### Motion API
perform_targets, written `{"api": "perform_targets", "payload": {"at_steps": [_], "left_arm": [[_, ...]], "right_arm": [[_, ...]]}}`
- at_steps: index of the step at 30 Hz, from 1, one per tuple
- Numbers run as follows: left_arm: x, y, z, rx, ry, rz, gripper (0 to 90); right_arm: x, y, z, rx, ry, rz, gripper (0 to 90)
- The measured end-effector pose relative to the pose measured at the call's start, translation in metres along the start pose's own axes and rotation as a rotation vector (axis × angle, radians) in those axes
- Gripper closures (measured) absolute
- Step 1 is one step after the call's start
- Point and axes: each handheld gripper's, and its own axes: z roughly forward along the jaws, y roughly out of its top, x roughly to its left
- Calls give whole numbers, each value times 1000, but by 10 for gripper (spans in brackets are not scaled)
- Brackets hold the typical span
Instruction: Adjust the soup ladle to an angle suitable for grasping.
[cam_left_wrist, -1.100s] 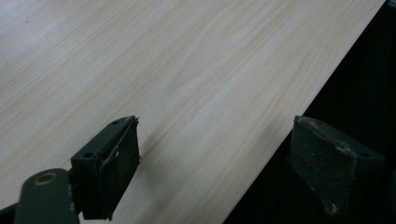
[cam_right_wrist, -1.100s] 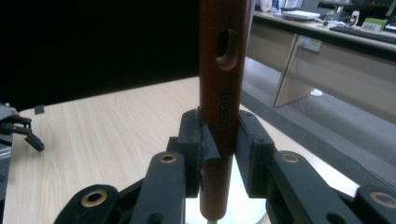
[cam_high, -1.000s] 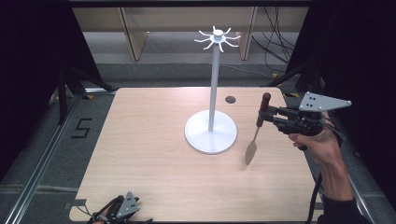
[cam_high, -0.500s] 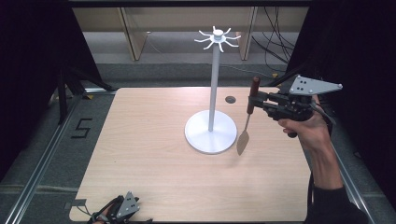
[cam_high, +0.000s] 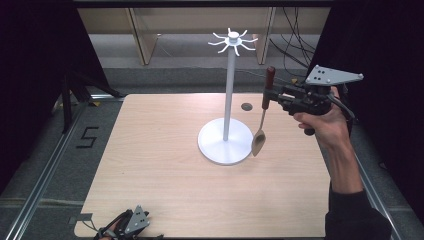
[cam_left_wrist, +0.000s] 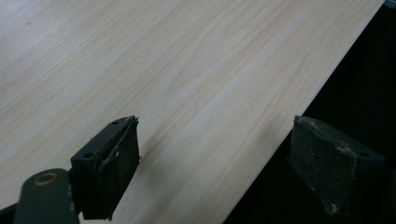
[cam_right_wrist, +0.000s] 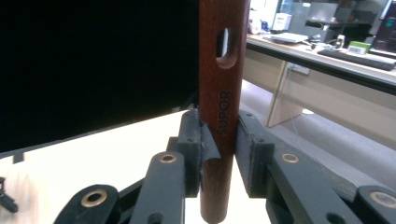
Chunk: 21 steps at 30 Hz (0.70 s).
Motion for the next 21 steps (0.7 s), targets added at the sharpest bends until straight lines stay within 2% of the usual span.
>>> {"api": "perform_targets", "payload": {"at_steps": [2,3,7,10,14,17,18,19,21], "left_arm": [[0,0,0,-1,-3,1,155],[0,0,0,1,-3,1,155],[0,0,0,-2,-7,0,155],[0,0,0,0,-2,1,154],[0,0,1,0,-7,3,155],[0,0,0,-3,-10,0,155],[0,0,0,-3,-10,1,154],[-1,0,0,-3,-7,0,155],[0,0,-1,-4,-7,1,155]], "right_arm": [[-2,3,3,-3,-13,-8,742],[-2,4,3,3,-14,9,742],[-4,11,8,-9,-34,10,742],[-5,16,12,-6,-39,31,742],[-9,22,18,-14,-56,9,742],[-10,27,21,-10,-66,15,742],[-9,28,23,-7,-58,33,742],[-11,30,24,-8,-65,20,742],[-11,33,26,-11,-67,24,741]]}}
